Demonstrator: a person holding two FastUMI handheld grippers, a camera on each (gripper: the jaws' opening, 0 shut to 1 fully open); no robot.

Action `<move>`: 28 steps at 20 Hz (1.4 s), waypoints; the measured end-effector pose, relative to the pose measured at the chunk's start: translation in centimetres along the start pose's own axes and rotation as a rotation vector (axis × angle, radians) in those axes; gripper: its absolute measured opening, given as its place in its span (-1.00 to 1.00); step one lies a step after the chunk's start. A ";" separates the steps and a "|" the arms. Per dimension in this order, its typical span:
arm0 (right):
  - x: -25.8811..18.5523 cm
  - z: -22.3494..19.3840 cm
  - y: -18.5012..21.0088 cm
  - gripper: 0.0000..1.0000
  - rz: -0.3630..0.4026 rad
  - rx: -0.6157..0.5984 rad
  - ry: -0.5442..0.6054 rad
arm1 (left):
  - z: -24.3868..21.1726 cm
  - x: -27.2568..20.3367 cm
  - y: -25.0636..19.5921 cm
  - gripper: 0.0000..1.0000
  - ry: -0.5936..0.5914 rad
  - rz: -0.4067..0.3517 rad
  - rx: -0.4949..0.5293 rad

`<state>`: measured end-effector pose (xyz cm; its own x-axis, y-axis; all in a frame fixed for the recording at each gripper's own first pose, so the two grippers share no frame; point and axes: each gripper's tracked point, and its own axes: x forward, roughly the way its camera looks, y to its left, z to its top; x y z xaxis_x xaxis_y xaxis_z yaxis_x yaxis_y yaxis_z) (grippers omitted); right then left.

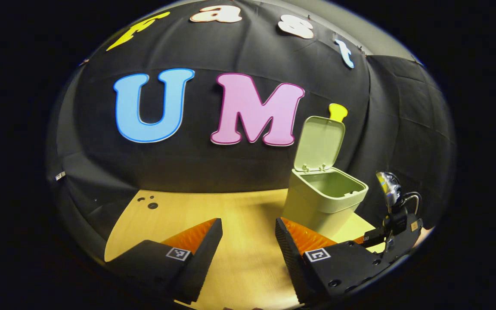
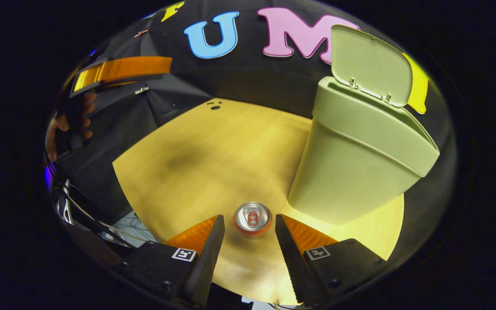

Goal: Press the lid of the desktop garbage bin to open it, pick up the crumpled paper on the desktop and throw it into the bin, then pick up the pop can on the desktop and drop it into the bin, and finally close the garbage bin lid.

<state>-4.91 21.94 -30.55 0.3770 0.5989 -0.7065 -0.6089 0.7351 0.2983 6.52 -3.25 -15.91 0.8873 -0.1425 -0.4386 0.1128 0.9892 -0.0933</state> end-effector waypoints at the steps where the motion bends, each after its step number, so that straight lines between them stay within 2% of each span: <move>1: 0.5 -0.6 0.0 0.53 0.000 -0.006 0.017 | -0.3 -0.3 0.5 0.62 0.004 0.012 -0.014; 2: 1.1 -0.8 0.0 0.62 0.003 -0.009 0.030 | -0.7 -0.4 0.9 0.63 0.007 0.022 -0.025; 3: 1.5 -0.9 0.0 0.53 0.003 -0.010 0.037 | -1.0 -0.6 1.4 0.63 0.011 0.033 -0.030; 11: 3.6 -1.9 0.2 0.55 0.000 -0.001 0.109 | -2.2 -0.8 4.2 0.63 0.033 0.089 -0.044; 15: 4.5 -2.2 0.1 0.68 0.008 -0.008 0.135 | -2.4 -0.2 4.7 0.63 0.041 0.091 -0.048; 20: 5.7 -2.8 0.2 0.70 0.005 -0.025 0.164 | -2.9 0.7 5.6 0.63 0.052 0.089 -0.055; 21: 5.6 -2.9 0.4 0.77 0.009 -0.024 0.165 | -2.9 1.0 5.7 0.63 0.055 0.088 -0.054; 23: 5.5 -2.5 0.3 0.68 0.012 -0.028 0.154 | -3.1 1.3 5.9 0.63 0.061 0.083 -0.055; 28: 5.0 -1.7 0.7 0.66 0.010 -0.042 0.140 | -3.2 2.3 6.2 0.63 0.067 0.065 -0.056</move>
<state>-4.62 24.88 -34.91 0.2716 0.5541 -0.7869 -0.6419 0.7135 0.2809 7.80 2.47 -20.38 0.8599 -0.0819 -0.5038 0.0290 0.9933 -0.1119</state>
